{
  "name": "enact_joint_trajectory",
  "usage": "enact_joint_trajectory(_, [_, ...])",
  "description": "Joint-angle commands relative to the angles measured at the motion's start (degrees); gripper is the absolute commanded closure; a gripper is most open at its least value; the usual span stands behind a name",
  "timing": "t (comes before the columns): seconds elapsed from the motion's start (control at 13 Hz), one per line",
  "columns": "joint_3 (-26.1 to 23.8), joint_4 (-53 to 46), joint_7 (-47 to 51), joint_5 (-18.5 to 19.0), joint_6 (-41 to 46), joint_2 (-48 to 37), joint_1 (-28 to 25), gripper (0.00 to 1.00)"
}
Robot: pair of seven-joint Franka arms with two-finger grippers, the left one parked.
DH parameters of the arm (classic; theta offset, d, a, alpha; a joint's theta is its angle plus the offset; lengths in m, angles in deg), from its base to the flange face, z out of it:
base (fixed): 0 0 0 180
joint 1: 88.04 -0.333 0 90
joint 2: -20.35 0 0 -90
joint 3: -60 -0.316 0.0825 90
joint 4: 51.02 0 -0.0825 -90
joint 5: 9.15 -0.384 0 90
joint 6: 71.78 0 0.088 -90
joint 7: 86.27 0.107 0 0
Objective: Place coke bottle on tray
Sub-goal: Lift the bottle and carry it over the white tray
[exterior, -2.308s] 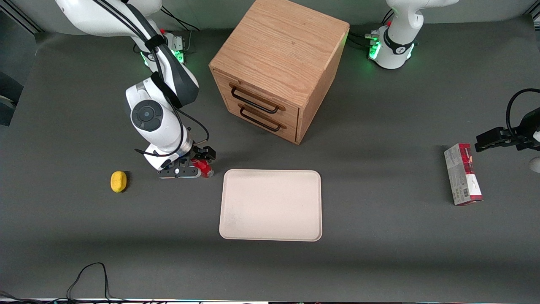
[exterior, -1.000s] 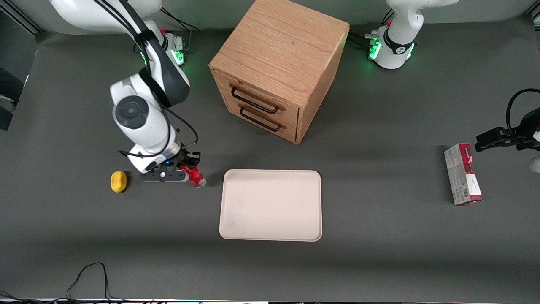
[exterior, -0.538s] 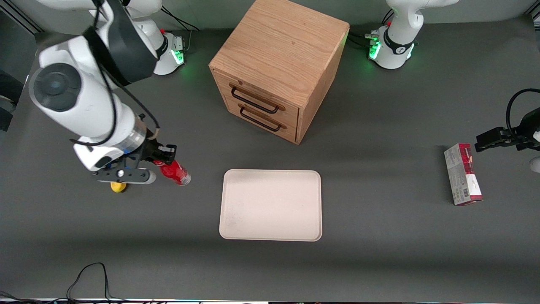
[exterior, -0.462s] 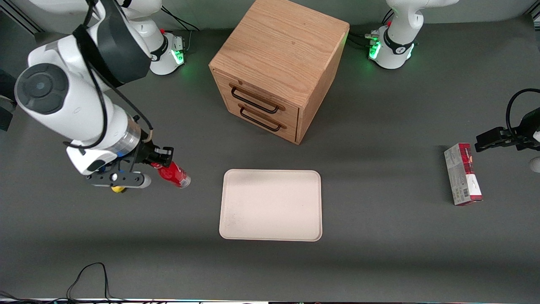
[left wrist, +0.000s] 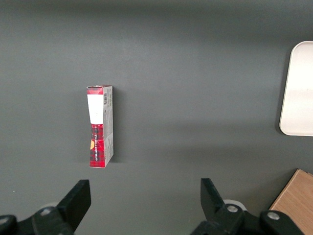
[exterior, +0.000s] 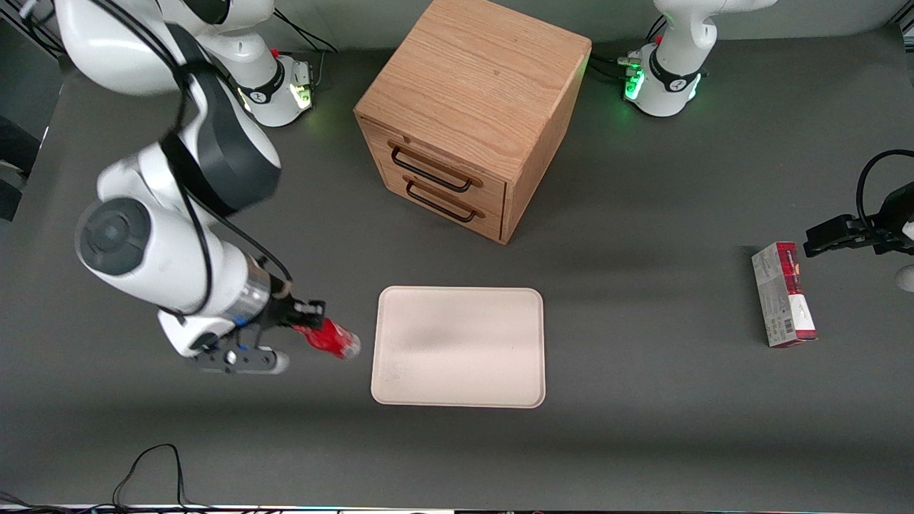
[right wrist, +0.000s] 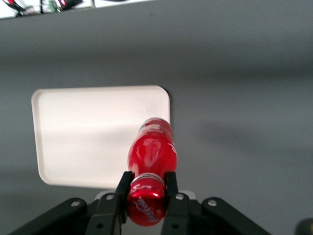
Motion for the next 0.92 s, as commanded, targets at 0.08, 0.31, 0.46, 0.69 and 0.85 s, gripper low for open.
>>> enact_joint_trajectory(0.08, [-0.88, -4.2, -0.89, 2.93, -6.02, 7.0, -2.19, 0.88])
enact_joint_trajectory(0.31, [-1.5, -3.68, -0.89, 5.59, -9.54, 10.6, -3.24, 0.84])
enact_joint_trajectory(0.46, [-1.5, -3.32, -0.98, 6.82, -10.42, 11.58, -3.24, 0.83])
enact_joint_trajectory(0.69, [-1.5, -1.22, -0.8, 7.0, -11.74, 11.93, -3.25, 0.76])
enact_joint_trajectory(0.85, [-1.5, -0.86, -0.62, 7.0, -11.84, 11.93, -3.24, 0.52])
